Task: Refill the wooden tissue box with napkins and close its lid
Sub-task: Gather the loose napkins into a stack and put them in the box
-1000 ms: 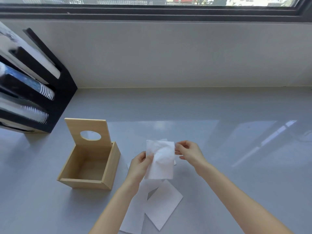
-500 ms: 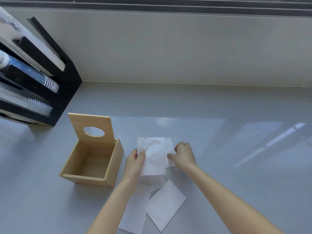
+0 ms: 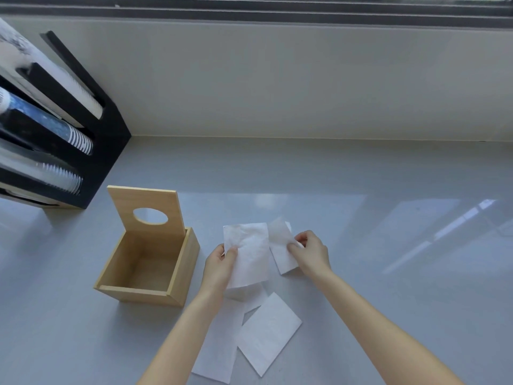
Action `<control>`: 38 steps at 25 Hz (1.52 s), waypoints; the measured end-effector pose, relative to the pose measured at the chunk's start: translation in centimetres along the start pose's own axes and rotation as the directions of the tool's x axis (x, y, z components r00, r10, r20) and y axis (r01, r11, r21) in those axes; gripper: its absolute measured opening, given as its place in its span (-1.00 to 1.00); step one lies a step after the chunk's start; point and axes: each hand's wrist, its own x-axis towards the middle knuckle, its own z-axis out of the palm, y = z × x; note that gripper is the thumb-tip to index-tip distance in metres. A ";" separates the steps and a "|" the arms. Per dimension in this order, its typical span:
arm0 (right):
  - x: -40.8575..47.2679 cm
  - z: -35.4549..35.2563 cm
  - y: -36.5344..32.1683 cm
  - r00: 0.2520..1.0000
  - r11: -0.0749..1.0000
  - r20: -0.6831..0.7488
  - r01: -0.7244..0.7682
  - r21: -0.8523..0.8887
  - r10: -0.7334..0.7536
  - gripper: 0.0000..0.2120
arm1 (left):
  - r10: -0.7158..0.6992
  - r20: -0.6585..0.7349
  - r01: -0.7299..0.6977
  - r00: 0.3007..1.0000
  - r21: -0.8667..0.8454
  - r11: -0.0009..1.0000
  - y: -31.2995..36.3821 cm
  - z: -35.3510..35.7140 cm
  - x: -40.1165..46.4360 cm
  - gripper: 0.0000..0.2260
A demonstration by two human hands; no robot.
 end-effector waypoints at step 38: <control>-8.0 -0.3 3.3 0.966 0.896 0.241 0.191 -0.402 -0.098 -0.61 | -0.036 0.137 0.061 0.990 -0.186 0.981 0.5 0.2 -3.3 -0.80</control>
